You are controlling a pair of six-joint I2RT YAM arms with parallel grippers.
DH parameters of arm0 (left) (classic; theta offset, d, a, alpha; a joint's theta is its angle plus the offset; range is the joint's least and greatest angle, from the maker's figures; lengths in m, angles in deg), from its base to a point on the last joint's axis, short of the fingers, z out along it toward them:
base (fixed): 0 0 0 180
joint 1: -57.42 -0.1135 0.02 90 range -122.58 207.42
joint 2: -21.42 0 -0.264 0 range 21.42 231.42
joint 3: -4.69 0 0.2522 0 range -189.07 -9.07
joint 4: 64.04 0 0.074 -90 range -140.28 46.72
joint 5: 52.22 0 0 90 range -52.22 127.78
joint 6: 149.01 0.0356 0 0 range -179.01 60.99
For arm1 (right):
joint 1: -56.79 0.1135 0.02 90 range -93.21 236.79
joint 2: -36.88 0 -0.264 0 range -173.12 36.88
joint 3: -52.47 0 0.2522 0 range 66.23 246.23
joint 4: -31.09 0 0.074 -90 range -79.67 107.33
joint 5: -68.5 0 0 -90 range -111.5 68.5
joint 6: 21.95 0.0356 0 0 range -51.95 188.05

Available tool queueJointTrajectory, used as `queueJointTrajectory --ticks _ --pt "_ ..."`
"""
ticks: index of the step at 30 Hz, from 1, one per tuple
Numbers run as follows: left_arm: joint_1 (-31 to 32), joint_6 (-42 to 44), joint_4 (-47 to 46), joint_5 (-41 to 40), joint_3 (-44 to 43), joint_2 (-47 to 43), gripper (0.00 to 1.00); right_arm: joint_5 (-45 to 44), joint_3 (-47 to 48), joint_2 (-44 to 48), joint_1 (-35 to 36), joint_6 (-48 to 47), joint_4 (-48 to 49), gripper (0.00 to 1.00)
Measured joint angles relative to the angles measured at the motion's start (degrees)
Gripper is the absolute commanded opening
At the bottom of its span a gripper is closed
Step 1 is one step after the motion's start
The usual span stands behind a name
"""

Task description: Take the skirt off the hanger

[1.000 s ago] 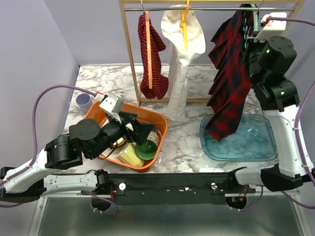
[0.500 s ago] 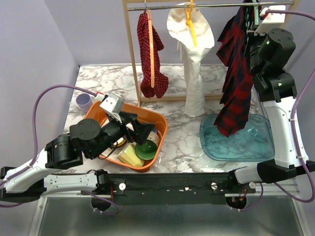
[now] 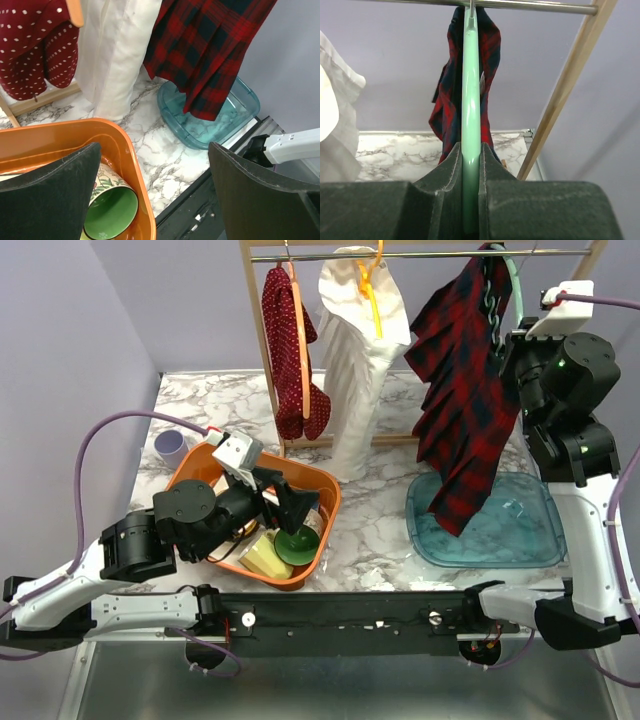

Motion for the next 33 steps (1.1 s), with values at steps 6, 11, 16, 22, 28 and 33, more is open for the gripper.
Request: queueJointTrajectory --ticks 6,11,16,22,28,33 --pt "0.0 -0.1 -0.2 0.0 0.1 0.0 0.99 0.6 1.4 -2.1 0.0 -0.9 1.6 0.01" --pt "0.0 0.0 -1.0 0.0 0.6 -0.6 0.99 1.2 2.4 -2.4 0.0 -0.8 0.5 0.01" --pt "0.0 0.6 -0.9 -0.1 0.2 -0.8 0.99 1.9 5.3 -1.7 0.0 0.4 -4.8 0.01" --pt "0.0 2.7 -0.6 -0.6 -1.8 -0.6 0.99 2.9 14.1 -1.0 0.0 5.4 -17.7 0.01" --pt "0.0 4.3 0.0 -0.7 -3.8 0.3 0.97 3.8 15.3 4.5 0.0 10.9 -28.0 0.01" --pt "0.0 5.8 0.9 -0.2 -6.3 2.3 0.93 4.8 15.3 9.7 0.0 16.1 -38.3 0.01"
